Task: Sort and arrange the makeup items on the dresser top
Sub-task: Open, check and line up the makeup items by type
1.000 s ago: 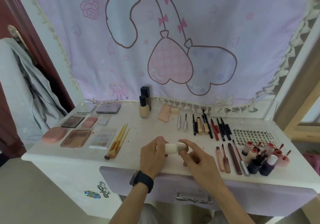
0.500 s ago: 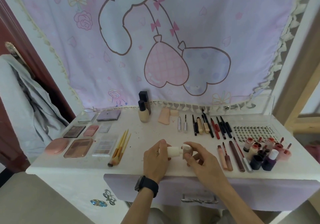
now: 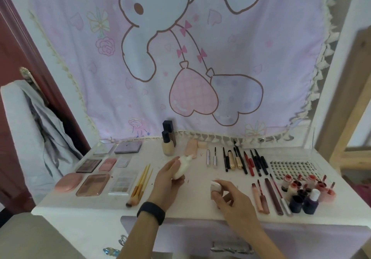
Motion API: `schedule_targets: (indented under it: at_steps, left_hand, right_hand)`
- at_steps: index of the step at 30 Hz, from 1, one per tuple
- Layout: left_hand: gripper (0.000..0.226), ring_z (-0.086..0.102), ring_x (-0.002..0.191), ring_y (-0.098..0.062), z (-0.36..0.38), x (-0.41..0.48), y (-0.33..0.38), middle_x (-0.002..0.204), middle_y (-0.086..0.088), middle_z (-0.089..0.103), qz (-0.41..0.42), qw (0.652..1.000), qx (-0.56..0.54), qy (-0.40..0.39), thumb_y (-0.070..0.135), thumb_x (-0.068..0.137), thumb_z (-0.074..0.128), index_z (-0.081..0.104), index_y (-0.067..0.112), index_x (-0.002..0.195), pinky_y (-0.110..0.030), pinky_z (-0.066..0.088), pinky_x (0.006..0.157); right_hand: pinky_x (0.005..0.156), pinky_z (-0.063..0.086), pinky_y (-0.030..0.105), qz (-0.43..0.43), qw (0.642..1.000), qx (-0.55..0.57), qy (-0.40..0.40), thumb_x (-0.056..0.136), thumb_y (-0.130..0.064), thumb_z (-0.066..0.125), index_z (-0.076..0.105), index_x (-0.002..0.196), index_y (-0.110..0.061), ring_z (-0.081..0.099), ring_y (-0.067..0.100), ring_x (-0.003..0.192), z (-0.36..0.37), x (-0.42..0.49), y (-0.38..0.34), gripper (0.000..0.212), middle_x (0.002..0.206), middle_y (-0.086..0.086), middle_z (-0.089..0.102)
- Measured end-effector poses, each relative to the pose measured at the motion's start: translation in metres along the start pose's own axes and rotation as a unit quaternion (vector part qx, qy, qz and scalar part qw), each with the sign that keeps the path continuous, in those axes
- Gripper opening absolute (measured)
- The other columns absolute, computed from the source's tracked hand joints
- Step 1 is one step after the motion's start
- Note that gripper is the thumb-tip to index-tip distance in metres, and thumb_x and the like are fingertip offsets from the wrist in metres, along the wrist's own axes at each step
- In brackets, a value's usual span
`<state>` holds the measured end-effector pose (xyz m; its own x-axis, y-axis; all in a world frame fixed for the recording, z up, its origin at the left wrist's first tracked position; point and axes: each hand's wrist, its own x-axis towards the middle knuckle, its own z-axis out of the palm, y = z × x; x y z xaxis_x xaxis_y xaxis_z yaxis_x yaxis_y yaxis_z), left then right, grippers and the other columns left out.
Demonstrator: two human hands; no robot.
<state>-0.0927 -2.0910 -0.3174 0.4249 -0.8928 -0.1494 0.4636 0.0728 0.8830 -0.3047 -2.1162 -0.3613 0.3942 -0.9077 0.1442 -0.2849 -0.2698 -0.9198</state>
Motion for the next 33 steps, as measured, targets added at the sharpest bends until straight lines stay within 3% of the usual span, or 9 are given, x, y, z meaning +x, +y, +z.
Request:
schedule_targets:
  at_steps: [3, 8, 12, 14, 18, 24, 26, 30, 33]
  left_hand:
    - [0.039, 0.062, 0.109, -0.027, -0.003, 0.009, 0.009, 0.123, -0.009, 0.062, 0.007, 0.997, 0.070, -0.041, 0.019, 0.091, 0.067, 0.060, 0.014, 0.129, -0.029, 0.057, 0.079]
    - [0.039, 0.062, 0.113, -0.026, -0.004, 0.024, 0.011, 0.124, -0.007, 0.064, 0.021, 0.984, 0.178, -0.013, 0.014, 0.092, 0.068, 0.058, 0.016, 0.130, -0.042, 0.055, 0.094]
    - [0.035, 0.061, 0.098, -0.007, -0.005, 0.036, 0.013, 0.110, 0.007, 0.066, 0.090, 0.934, 0.343, 0.040, 0.031, 0.085, 0.077, 0.063, 0.025, 0.117, -0.018, 0.044, 0.074]
    - [0.033, 0.059, 0.093, -0.001, -0.005, 0.042, 0.014, 0.104, 0.013, 0.065, 0.107, 0.916, 0.384, 0.047, 0.036, 0.083, 0.079, 0.062, 0.031, 0.111, -0.013, 0.039, 0.070]
    - [0.034, 0.058, 0.090, 0.002, -0.005, 0.056, 0.006, 0.102, 0.017, 0.063, 0.122, 0.902, 0.413, 0.034, 0.036, 0.083, 0.079, 0.059, 0.033, 0.110, -0.010, 0.038, 0.069]
    - [0.034, 0.062, 0.085, 0.009, -0.013, 0.073, -0.001, 0.099, 0.017, 0.069, 0.138, 0.892, 0.429, 0.021, 0.034, 0.081, 0.080, 0.059, 0.042, 0.107, 0.000, 0.040, 0.065]
    - [0.034, 0.062, 0.086, 0.010, -0.017, 0.076, 0.002, 0.099, 0.019, 0.069, 0.142, 0.885, 0.443, 0.013, 0.033, 0.081, 0.080, 0.058, 0.045, 0.105, 0.000, 0.041, 0.066]
    - [0.034, 0.062, 0.089, 0.005, -0.021, 0.080, 0.004, 0.098, 0.019, 0.067, 0.145, 0.876, 0.460, -0.002, 0.029, 0.084, 0.078, 0.057, 0.041, 0.107, -0.003, 0.041, 0.069]
    - [0.034, 0.061, 0.091, 0.002, -0.023, 0.080, 0.005, 0.101, 0.017, 0.066, 0.152, 0.874, 0.461, -0.003, 0.026, 0.085, 0.076, 0.058, 0.035, 0.112, -0.006, 0.042, 0.073]
  right_hand:
    - [0.073, 0.056, 0.030, 0.003, 1.000, -0.009, -0.002, 0.095, -0.041, 0.064, 0.056, 0.111, -0.056, 0.064, 0.006, 0.077, 0.000, 0.000, -0.002, 0.023, 0.097, -0.024, 0.069]
    - [0.064, 0.050, 0.022, 0.008, 1.000, -0.027, 0.000, 0.094, -0.043, 0.065, 0.055, 0.109, -0.060, 0.062, 0.006, 0.073, -0.001, -0.001, -0.004, 0.024, 0.096, -0.024, 0.067]
    - [0.069, 0.053, 0.023, 0.012, 1.000, -0.021, 0.003, 0.093, -0.038, 0.068, 0.057, 0.109, -0.058, 0.064, 0.006, 0.074, 0.000, 0.001, -0.005, 0.028, 0.102, -0.028, 0.067]
    - [0.069, 0.053, 0.021, 0.013, 1.000, -0.019, 0.000, 0.093, -0.035, 0.070, 0.059, 0.106, -0.058, 0.065, 0.009, 0.073, 0.000, 0.004, -0.007, 0.029, 0.100, -0.025, 0.068]
    - [0.070, 0.052, 0.018, 0.014, 0.999, -0.038, 0.012, 0.093, -0.030, 0.070, 0.063, 0.105, -0.053, 0.064, 0.011, 0.073, -0.004, 0.020, -0.016, 0.027, 0.099, -0.016, 0.068]
    - [0.067, 0.044, 0.018, -0.015, 0.986, -0.164, 0.006, 0.094, -0.039, 0.066, 0.059, 0.108, -0.041, 0.057, -0.001, 0.071, -0.006, 0.075, -0.040, 0.016, 0.097, -0.026, 0.065]
    - [0.069, 0.044, 0.021, -0.023, 0.977, -0.212, 0.008, 0.094, -0.040, 0.064, 0.060, 0.107, -0.039, 0.056, -0.002, 0.080, -0.002, 0.093, -0.045, 0.014, 0.096, -0.026, 0.064]
    - [0.072, 0.046, 0.028, -0.042, 0.959, -0.279, 0.002, 0.095, -0.040, 0.060, 0.061, 0.112, -0.036, 0.058, 0.007, 0.091, 0.012, 0.119, -0.049, 0.017, 0.101, -0.018, 0.066]
    - [0.065, 0.042, 0.025, -0.048, 0.951, -0.306, -0.002, 0.095, -0.040, 0.059, 0.061, 0.108, -0.035, 0.058, 0.009, 0.092, 0.019, 0.130, -0.049, 0.015, 0.100, -0.016, 0.067]
